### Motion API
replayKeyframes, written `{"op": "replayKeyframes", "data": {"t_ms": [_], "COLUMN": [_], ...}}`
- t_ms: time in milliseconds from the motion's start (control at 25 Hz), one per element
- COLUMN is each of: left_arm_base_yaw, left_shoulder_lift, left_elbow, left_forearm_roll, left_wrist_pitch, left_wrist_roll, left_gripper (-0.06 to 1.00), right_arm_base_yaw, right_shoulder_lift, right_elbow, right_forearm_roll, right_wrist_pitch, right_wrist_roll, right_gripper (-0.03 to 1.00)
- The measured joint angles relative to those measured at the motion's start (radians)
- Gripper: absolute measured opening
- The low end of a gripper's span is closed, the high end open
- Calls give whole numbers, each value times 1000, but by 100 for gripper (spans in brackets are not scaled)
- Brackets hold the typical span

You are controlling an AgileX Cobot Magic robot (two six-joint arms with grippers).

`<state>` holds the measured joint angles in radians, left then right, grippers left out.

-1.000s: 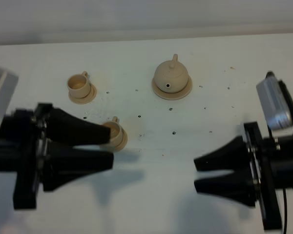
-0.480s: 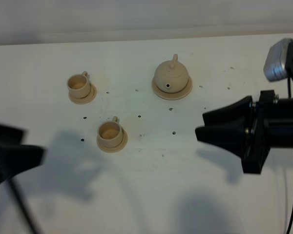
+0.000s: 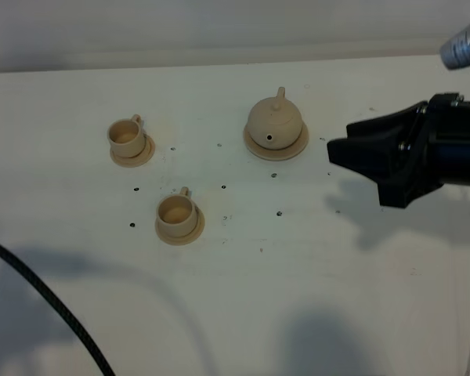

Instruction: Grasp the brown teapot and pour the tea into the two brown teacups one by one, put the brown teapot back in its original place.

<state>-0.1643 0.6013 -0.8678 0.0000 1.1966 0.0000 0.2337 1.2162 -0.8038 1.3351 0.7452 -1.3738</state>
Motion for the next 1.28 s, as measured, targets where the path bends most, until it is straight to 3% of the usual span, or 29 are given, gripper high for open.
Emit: {"op": "replayKeyframes", "data": {"t_ms": [280, 440, 680, 1040, 1280], "left_arm_base_yaw": [0, 0, 0, 0, 0], "left_shoulder_lift": [-121, -198, -287, -312, -312], "left_elbow": [132, 228, 324, 358, 358], "left_forearm_roll": [25, 24, 13, 9, 9], "left_wrist_pitch": [-7, -86, -139, -146, -149], "left_wrist_roll": [-24, -46, -74, -77, -77], "left_gripper": [48, 48, 48, 48, 47], "right_arm_base_yaw": [0, 0, 0, 0, 0], "right_shoulder_lift": [1, 32, 119, 250, 367], "right_elbow": [-84, -154, -259, -405, -575], "right_forearm_roll": [-88, -188, -372, -499, -625], "right_wrist_pitch": [-88, -116, -114, -100, -11], "right_wrist_roll": [132, 259, 470, 601, 732], "right_gripper": [39, 39, 39, 39, 39]}}
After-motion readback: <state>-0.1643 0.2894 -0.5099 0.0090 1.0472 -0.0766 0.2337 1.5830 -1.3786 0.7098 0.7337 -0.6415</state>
